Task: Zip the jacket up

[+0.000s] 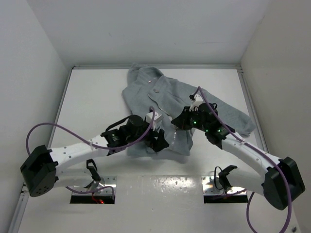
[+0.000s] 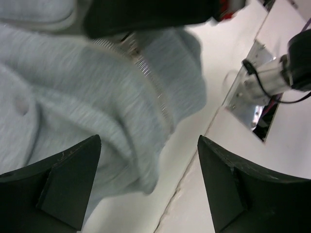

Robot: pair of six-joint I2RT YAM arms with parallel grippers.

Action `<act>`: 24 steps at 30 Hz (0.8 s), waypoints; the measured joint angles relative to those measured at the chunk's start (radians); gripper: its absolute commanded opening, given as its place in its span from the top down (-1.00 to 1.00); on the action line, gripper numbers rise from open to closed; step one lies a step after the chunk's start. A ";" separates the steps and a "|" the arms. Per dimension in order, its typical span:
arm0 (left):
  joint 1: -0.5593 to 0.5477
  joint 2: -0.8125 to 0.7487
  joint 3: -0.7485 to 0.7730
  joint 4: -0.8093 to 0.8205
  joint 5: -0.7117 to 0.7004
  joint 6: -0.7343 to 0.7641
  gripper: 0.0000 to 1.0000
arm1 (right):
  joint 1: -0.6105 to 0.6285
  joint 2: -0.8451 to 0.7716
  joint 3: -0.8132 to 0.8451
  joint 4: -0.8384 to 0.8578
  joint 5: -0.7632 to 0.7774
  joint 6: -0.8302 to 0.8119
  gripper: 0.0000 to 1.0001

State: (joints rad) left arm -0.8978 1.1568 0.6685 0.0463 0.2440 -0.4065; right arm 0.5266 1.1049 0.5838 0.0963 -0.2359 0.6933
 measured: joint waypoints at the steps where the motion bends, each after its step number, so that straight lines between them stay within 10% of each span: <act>1: -0.020 0.019 0.019 0.009 -0.026 -0.008 -0.69 | 0.003 0.001 0.000 0.000 0.002 0.003 0.99; 18: -0.214 0.252 0.172 0.018 -0.442 -0.068 -0.58 | 0.013 0.019 0.000 0.008 0.050 0.099 0.99; 21: -0.214 0.283 0.193 0.014 -0.471 -0.068 -0.38 | 0.013 0.018 0.000 0.008 0.050 0.113 0.99; 24: -0.214 0.320 0.221 0.014 -0.487 -0.069 0.22 | 0.013 0.018 0.000 0.008 0.050 0.125 0.99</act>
State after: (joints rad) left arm -1.1122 1.4773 0.8894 0.0601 -0.2432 -0.4751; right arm 0.5396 1.1233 0.5838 0.1047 -0.1856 0.8181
